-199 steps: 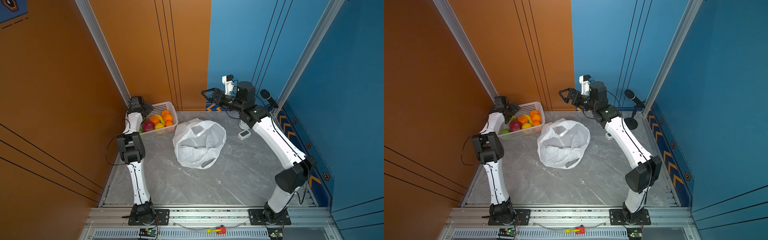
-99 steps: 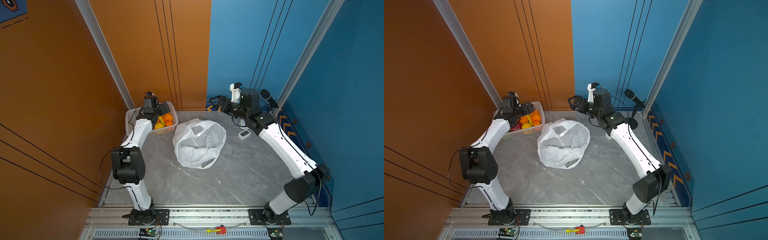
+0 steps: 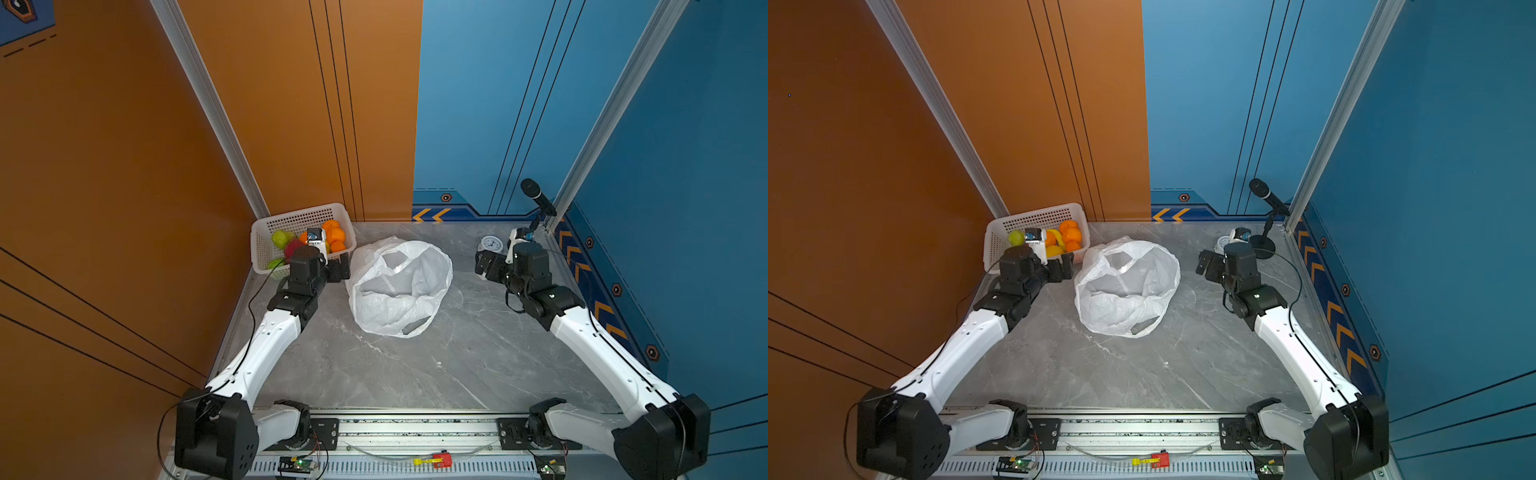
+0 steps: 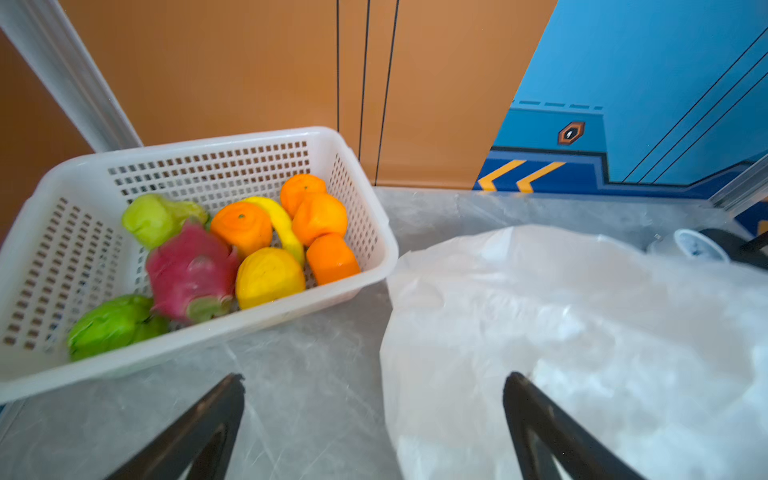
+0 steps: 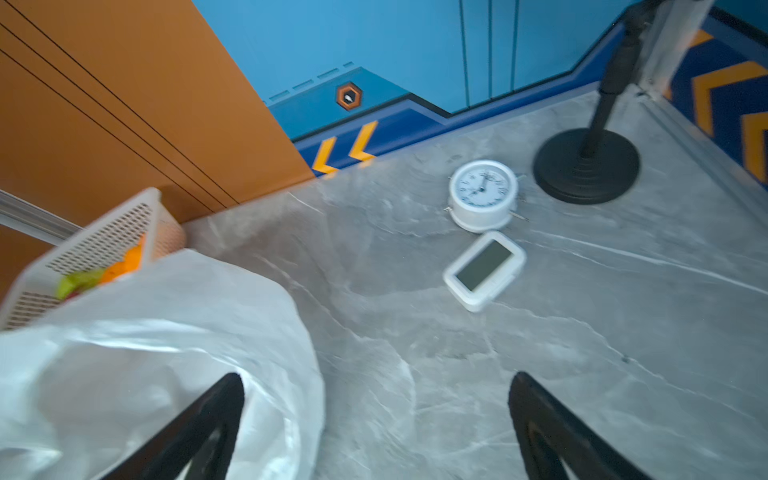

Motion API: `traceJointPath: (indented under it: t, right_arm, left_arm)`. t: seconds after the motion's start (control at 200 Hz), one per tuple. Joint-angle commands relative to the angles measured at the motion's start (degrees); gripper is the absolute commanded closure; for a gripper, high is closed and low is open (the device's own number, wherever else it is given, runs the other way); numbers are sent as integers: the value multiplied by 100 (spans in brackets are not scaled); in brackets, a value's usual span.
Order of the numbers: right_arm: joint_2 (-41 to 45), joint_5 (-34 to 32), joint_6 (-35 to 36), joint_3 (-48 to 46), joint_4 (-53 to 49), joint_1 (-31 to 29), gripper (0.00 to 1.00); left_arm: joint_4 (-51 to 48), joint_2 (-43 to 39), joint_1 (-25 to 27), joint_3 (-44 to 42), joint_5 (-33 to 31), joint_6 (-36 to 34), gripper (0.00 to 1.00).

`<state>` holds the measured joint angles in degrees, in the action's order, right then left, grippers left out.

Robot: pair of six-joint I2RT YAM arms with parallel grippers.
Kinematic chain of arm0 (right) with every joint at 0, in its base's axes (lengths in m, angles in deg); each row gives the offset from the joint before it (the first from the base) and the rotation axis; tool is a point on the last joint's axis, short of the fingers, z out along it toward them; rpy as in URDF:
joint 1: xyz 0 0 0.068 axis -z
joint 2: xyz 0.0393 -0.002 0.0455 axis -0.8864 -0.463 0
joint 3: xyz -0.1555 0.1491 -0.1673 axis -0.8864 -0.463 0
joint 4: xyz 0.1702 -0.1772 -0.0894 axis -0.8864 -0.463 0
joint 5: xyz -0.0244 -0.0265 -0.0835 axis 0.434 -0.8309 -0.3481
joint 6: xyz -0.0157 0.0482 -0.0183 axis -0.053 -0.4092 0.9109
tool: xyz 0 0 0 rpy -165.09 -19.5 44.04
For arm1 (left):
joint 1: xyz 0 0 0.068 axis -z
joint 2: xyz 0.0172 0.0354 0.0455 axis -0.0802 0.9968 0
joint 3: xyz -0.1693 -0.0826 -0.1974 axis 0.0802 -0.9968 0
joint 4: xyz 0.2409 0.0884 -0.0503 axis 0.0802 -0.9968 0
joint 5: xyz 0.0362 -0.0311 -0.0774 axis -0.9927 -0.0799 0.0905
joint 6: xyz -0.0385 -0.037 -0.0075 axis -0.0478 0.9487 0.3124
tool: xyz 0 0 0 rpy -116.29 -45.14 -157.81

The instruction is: Untie the knot of the plastic bag and take out the fruit

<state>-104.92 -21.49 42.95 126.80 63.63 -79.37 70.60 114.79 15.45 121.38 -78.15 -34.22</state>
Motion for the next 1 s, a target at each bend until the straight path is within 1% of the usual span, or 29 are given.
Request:
traceJointPath:
  t: [0.0, 0.09, 0.125, 0.15, 0.23, 0.34, 0.36, 0.41, 0.481, 0.531, 0.591, 0.656, 0.696, 0.716, 0.736, 0.771, 0.791, 0.816, 0.851, 0.871, 0.921, 0.956, 0.996]
  right_arm:
    - [508, -680, 927, -959, 789, 117, 0]
    - [847, -1044, 1327, -1806, 1154, 224, 0]
    - [958, -1168, 1489, -2121, 1254, 295, 0]
    - [1034, -1238, 1604, -2346, 1365, 330, 0]
    - [1176, -1278, 1900, -3009, 1856, 574, 0]
    - [1031, -823, 2093, -3666, 2749, 983, 0]
    - [973, -745, 2077, -3698, 2911, 1069, 0]
    - [741, -565, 2046, -3501, 2754, 1314, 0]
    - [351, -337, 2072, -3377, 3020, 1595, 0]
    - [18, -89, 2152, -3260, 3283, 1774, 0]
    - [-381, 161, 2213, -3154, 3761, 1940, 0]
    - [-854, 291, 2183, -3094, 4502, 1993, 0]
    - [-1165, 404, 2046, -3057, 4976, 2003, 0]
    - [-1333, 495, 1920, -2967, 5037, 2030, 0]
    - [-1443, 580, 1826, -2860, 5009, 2042, 0]
    - [-1744, 778, 1934, -2799, 5245, 1990, 0]
    - [-1903, 820, 2031, -2782, 5318, 1923, 0]
    - [-2101, 702, 2130, -2844, 5679, 1794, 0]
    - [-2173, 295, 2264, -2954, 5896, 1582, 0]
    - [-2167, 269, 2295, -3010, 5926, 1556, 0]
    - [-2300, 226, 2260, -3162, 6432, 1554, 0]
    - [-2251, 262, 2255, -3107, 6234, 1569, 0]
    - [-2187, 264, 2264, -3054, 6005, 1572, 0]
  left_arm:
    - [65, -593, -17, -679, -520, -366, 3]
    - [221, -964, -142, -1350, -947, -116, 2]
    - [305, -1076, -252, -1588, -942, 3, 2]
    - [331, -1161, -384, -1740, -821, -14, 2]
    - [533, -1383, -842, -2129, -129, -252, 2]
    - [1209, -1306, -1369, -2581, 137, -291, 2]
    - [1362, -1252, -1460, -2638, 215, -315, 2]
    - [1831, -1000, -1636, -2773, 432, -386, 2]
    - [2518, -410, -1760, -2816, 683, -491, 3]
    - [2677, 19, -1801, -2678, 871, -592, 3]
    - [2897, 510, -1811, -2475, 1286, -690, 2]
    - [3613, 1035, -1785, -2430, 1504, -538, 2]
    - [4081, 1359, -1767, -2452, 1477, -405, 2]
    - [4309, 1501, -1756, -2429, 1468, -413, 3]
    - [4327, 1626, -1758, -2371, 1489, -422, 2]
    - [4278, 1836, -1730, -2307, 1441, -435, 3]
    - [4409, 1939, -1682, -2317, 1369, -468, 3]
    - [4474, 1995, -1618, -2308, 1372, -555, 3]
    - [4318, 1993, -1484, -2253, 1333, -713, 3]
    - [4328, 2018, -1383, -2263, 1225, -815, 3]
    - [4526, 2117, -1166, -2347, 931, -981, 3]
    - [4696, 2169, -1088, -2471, 718, -999, 3]
    - [5353, 2362, -1113, -2629, 636, -901, 3]
